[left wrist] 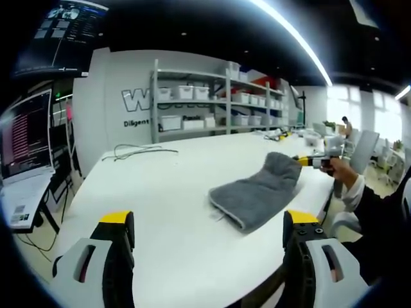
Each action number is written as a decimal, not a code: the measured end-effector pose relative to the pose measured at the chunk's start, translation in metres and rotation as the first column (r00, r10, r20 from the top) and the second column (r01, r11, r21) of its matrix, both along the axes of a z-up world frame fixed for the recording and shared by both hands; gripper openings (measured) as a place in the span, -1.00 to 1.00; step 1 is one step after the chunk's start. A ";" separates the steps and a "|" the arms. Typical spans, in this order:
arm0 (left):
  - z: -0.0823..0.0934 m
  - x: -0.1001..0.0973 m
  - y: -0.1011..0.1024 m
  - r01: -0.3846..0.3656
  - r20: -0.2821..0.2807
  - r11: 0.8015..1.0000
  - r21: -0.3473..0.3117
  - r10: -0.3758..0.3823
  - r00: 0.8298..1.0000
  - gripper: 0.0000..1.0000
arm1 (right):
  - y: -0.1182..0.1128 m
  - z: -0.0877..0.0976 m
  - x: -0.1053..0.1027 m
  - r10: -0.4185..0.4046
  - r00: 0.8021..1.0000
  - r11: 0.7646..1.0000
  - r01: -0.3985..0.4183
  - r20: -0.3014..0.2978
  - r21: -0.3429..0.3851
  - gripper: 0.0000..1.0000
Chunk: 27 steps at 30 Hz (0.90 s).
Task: Open the folded towel by lifting each exposed corner and separating the folded layers until the towel lies flat within the target outline without major curled edges
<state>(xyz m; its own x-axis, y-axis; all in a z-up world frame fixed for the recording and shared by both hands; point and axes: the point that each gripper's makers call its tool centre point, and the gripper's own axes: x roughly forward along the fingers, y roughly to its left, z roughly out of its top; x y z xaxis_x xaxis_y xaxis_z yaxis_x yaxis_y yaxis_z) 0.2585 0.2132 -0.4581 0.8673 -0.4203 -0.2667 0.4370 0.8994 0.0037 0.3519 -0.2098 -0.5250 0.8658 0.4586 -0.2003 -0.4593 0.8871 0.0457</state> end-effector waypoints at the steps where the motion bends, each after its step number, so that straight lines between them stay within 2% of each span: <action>1: 0.000 0.000 0.000 0.000 0.001 1.000 0.000 0.000 1.000 0.89 | -0.001 0.000 0.000 0.000 1.000 1.000 0.000 -0.002 0.003 -0.89; 27: 0.002 0.000 0.003 -0.011 0.008 1.000 -0.005 0.012 1.000 0.89 | -0.016 -0.009 0.003 -0.009 0.999 1.000 0.009 -0.047 0.008 -0.86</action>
<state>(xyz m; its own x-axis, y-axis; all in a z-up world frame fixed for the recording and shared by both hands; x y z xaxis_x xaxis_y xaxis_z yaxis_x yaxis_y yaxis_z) 0.2585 0.2161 -0.4564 0.8741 -0.4116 -0.2581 0.4266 0.9044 0.0027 0.3546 -0.2259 -0.5337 0.8595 0.4528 -0.2371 -0.4486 0.8906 0.0747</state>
